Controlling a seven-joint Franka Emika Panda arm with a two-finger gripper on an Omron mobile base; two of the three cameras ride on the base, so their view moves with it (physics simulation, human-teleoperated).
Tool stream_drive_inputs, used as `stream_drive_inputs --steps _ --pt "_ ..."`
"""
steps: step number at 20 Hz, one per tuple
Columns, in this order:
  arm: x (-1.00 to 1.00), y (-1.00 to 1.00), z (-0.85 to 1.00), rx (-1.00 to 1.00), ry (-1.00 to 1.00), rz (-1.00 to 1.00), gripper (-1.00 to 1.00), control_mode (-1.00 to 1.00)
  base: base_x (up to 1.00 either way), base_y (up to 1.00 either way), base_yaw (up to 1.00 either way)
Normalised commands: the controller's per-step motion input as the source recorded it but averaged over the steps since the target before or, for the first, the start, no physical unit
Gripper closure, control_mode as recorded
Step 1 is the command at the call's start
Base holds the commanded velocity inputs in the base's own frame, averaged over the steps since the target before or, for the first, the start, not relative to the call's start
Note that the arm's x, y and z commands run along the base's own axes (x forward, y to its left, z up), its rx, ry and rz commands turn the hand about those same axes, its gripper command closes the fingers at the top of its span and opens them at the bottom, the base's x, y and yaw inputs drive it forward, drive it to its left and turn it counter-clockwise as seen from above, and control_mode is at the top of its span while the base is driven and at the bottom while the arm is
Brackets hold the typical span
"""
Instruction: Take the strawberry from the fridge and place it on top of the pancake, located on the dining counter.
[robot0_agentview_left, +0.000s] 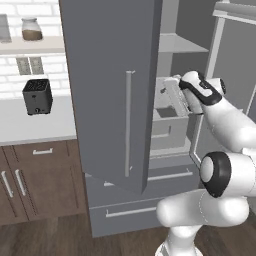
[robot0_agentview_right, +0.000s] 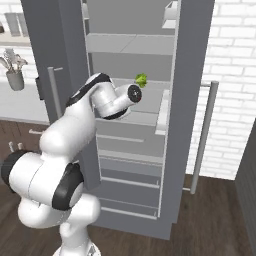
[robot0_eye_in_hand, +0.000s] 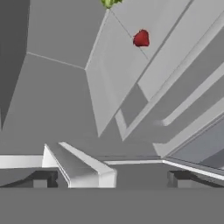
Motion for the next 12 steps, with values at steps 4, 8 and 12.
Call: stream_drive_inputs --steps 4,8,12 --pt "0.59 0.32 -0.43 0.20 0.00 0.01 -1.00 -1.00 0.00 0.00 0.00" --pt "0.43 0.51 -0.28 0.13 0.00 0.07 -1.00 -1.00 0.00 0.00 0.00" --pt "0.19 0.64 -0.04 0.10 0.00 0.11 -1.00 -1.00 0.00 0.00 0.00"
